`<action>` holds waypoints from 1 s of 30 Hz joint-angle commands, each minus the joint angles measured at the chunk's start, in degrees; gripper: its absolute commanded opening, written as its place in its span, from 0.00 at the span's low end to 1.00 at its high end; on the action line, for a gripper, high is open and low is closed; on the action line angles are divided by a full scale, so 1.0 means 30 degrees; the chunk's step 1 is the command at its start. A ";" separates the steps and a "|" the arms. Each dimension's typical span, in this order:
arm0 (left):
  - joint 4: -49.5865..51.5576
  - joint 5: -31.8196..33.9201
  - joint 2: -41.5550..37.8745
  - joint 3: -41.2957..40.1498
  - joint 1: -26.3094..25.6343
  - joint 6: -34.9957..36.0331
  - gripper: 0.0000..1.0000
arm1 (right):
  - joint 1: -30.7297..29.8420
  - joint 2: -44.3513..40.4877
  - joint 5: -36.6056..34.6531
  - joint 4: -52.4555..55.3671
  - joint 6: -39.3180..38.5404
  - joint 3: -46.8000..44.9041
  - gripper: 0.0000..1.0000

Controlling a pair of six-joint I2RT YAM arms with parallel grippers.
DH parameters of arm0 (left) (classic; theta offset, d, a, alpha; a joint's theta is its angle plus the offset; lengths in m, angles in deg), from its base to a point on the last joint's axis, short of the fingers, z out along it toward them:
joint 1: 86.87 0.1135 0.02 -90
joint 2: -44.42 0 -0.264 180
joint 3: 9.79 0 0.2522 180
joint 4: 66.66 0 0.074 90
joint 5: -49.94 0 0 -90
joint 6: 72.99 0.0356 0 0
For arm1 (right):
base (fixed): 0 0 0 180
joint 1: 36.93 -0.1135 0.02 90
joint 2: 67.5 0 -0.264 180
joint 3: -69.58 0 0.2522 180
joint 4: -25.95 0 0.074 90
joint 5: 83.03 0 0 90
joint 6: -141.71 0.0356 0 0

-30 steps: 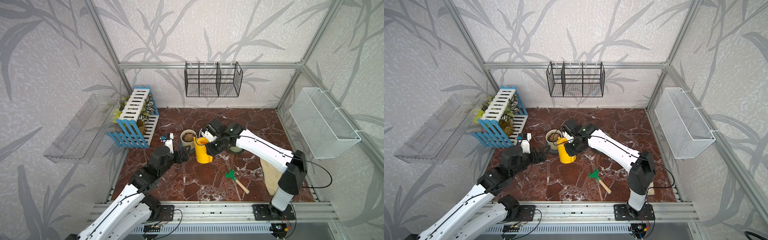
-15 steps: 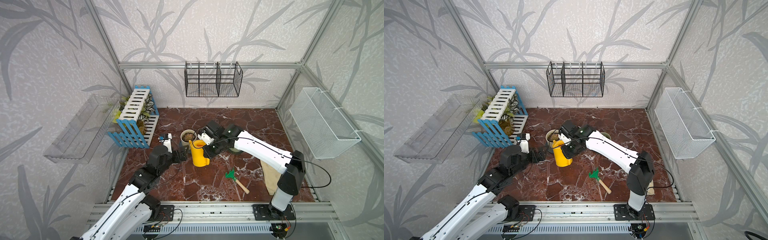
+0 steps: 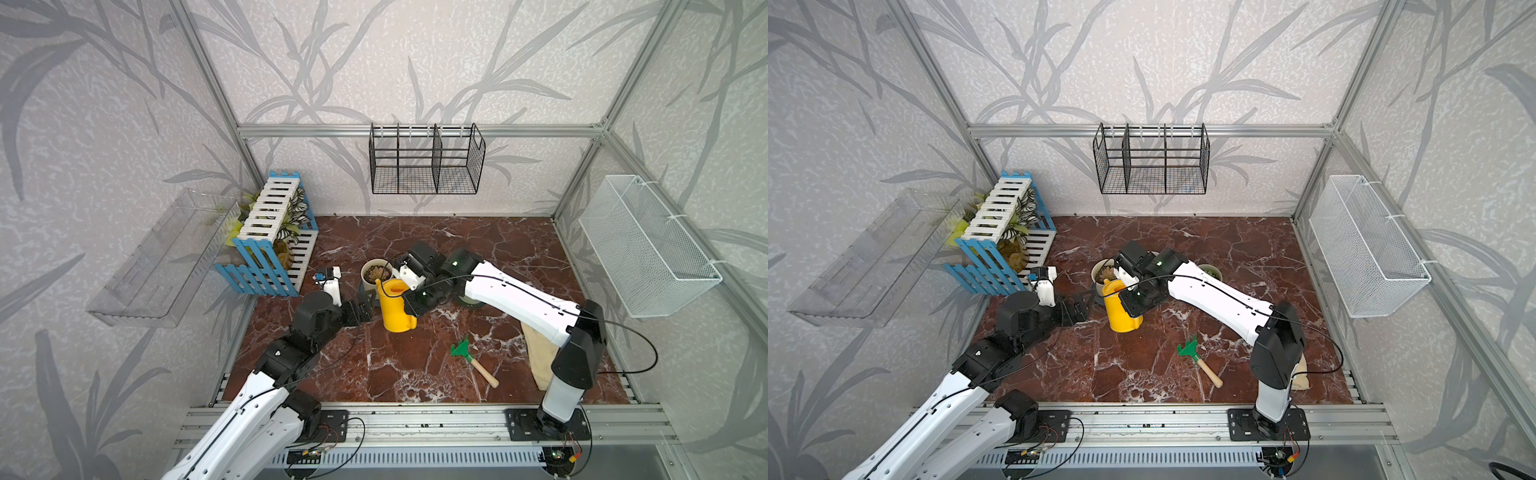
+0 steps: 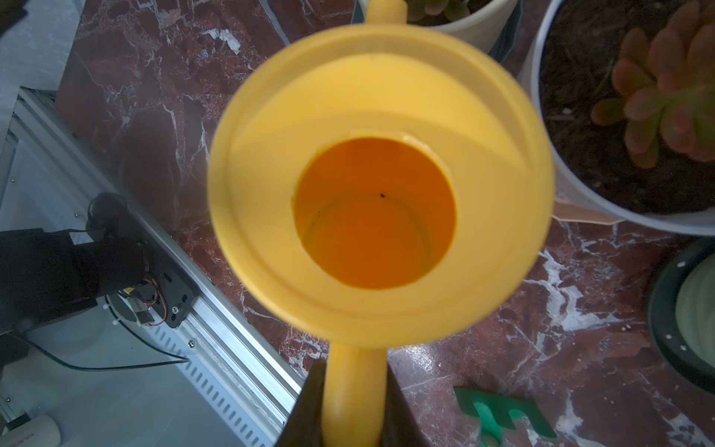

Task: Water the succulent around the soil edge
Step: Water the soil of the potted plant with water.

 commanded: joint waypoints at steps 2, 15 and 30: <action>0.0115 0.0206 -0.0243 -0.0188 0.0143 0.0320 1.00 | 0.0158 -0.0807 -0.0981 0.0282 0.0170 0.0106 0.00; 0.0532 0.1151 -0.0675 -0.0070 0.0154 0.0385 1.00 | 0.0517 -0.1344 -0.1431 0.0321 0.0300 -0.0449 0.00; 0.0787 0.2066 -0.0826 -0.0017 0.0175 0.0318 1.00 | -0.0101 -0.1174 0.0667 -0.0855 -0.0128 -0.0625 0.00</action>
